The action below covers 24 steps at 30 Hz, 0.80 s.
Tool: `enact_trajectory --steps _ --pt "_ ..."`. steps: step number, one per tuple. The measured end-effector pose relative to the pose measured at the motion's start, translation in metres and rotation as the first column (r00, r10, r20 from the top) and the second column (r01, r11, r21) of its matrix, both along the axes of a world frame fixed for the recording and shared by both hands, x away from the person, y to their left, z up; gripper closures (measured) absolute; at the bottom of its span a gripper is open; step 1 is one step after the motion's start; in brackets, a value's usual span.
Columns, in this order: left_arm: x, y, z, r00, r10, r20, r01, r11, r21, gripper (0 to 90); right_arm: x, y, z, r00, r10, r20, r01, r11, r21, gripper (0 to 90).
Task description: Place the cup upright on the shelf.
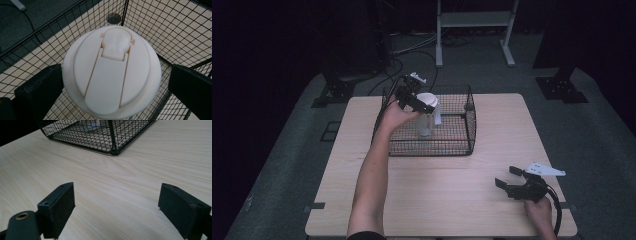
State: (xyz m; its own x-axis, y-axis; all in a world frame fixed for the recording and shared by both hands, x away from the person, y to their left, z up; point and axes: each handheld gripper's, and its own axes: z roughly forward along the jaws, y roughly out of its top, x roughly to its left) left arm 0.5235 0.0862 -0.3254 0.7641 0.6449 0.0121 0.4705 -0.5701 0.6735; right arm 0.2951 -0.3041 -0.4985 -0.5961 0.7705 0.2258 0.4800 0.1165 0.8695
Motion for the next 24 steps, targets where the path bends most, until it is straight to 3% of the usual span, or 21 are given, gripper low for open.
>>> enact_trajectory --steps 15,24 --pt "-0.013 0.021 0.013 0.9996 0.021 0.021 -0.021 0.9997 0.008 0.0 0.0 0.0 0.0 1.0 -0.002 -0.002 0.002 1.0 -0.001 12.9" --pt "-0.03 0.037 0.02 0.9993 0.015 0.035 -0.015 0.9998 0.013 0.0 0.0 0.0 0.0 1.0 -0.007 -0.001 0.007 1.0 -0.004 12.9"
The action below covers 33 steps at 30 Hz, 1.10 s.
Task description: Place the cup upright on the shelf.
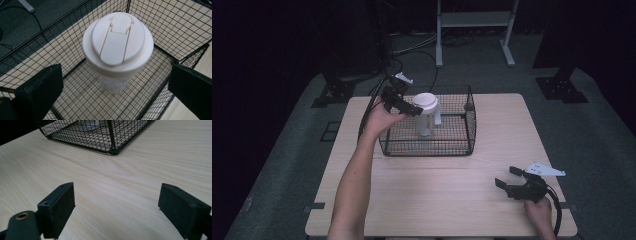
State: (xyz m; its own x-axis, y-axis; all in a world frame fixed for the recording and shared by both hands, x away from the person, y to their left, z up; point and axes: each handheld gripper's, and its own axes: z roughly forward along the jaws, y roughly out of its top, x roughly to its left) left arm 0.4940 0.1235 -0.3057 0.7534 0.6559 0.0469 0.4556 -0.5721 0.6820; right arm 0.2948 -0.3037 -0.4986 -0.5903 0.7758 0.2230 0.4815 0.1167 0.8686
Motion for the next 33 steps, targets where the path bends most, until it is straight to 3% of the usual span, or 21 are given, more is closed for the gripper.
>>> enact_trajectory --steps 15,21,33 --pt "-0.048 0.013 0.013 0.9957 -0.067 0.063 0.07 0.9968 -0.04 0.0 -0.001 0.002 0.0 0.9999 -0.011 0.004 0.011 1.0 -0.019 12.9" --pt "-0.063 0.017 0.008 0.9947 -0.087 0.056 0.09 0.9946 -0.052 0.0 -0.001 0.002 0.0 0.9999 -0.016 0.004 0.016 1.0 -0.023 12.9" --pt "-0.089 0.026 -0.002 0.9902 -0.116 0.078 0.122 0.9894 -0.079 0.0 -0.001 0.002 0.0 0.9998 -0.022 0.003 0.022 0.999 -0.028 12.9"
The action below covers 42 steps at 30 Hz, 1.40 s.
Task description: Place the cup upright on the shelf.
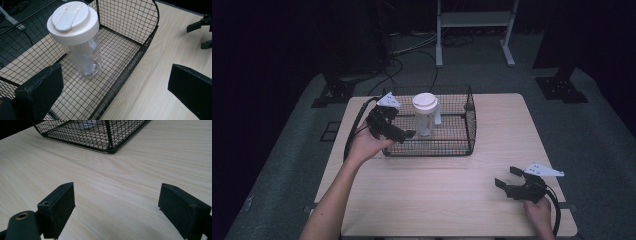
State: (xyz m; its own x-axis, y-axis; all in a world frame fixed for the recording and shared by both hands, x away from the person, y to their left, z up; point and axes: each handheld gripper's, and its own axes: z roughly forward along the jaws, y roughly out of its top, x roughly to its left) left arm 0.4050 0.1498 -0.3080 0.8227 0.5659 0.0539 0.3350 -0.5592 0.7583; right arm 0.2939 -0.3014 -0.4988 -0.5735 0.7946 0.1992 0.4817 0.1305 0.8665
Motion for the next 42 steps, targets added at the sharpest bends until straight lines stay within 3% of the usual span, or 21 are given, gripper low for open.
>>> enact_trajectory --steps 5,10,24,34,42 --pt "-0.009 0.002 -0.004 1.0 -0.005 0.007 0.005 1.0 0.001 0.0 0.0 0.0 0.0 1.0 -0.004 -0.002 0.004 1.0 -0.001 12.9" --pt "-0.017 0.0 -0.011 0.9995 -0.027 0.017 0.026 0.9993 0.028 0.0 0.0 0.0 0.0 1.0 -0.006 -0.001 0.006 1.0 -0.002 12.9" --pt "-0.037 0.003 -0.03 0.998 -0.061 0.016 0.062 0.9981 -0.007 0.0 0.0 0.001 0.0 1.0 -0.008 -0.002 0.008 1.0 -0.012 12.9" --pt "-0.049 0.007 -0.045 0.9973 -0.07 0.024 0.069 0.9972 0.027 0.0 -0.001 0.002 0.0 0.9999 -0.01 -0.004 0.01 1.0 -0.022 12.9" --pt "-0.056 0.01 -0.057 0.9973 -0.071 0.02 0.071 0.9974 0.017 0.0 0.0 0.002 0.0 0.9999 -0.011 -0.005 0.011 1.0 -0.02 12.9"
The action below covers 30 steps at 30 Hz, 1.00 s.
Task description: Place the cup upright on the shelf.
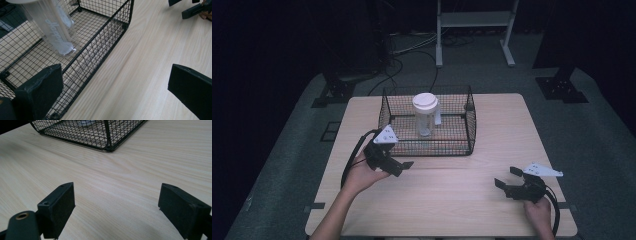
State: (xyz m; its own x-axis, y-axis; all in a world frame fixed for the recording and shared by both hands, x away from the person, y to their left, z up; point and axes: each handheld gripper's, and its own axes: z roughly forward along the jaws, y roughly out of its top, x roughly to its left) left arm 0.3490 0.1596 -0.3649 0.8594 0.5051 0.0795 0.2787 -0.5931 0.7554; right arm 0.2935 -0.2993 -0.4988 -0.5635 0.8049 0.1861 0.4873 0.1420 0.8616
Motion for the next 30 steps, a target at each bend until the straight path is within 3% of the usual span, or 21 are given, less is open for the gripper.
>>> enact_trajectory --steps 12,30 --pt "-0.009 0.013 -0.019 0.9997 0.015 -0.021 -0.015 0.9998 -0.015 0.0 0.0 0.001 0.0 1.0 0.001 0.0 -0.001 1.0 -0.007 12.9" --pt "-0.025 0.027 -0.036 0.999 0.044 0.003 -0.043 0.9979 -0.048 0.0 0.0 0.0 0.0 1.0 -0.004 -0.002 0.004 1.0 -0.004 12.9"
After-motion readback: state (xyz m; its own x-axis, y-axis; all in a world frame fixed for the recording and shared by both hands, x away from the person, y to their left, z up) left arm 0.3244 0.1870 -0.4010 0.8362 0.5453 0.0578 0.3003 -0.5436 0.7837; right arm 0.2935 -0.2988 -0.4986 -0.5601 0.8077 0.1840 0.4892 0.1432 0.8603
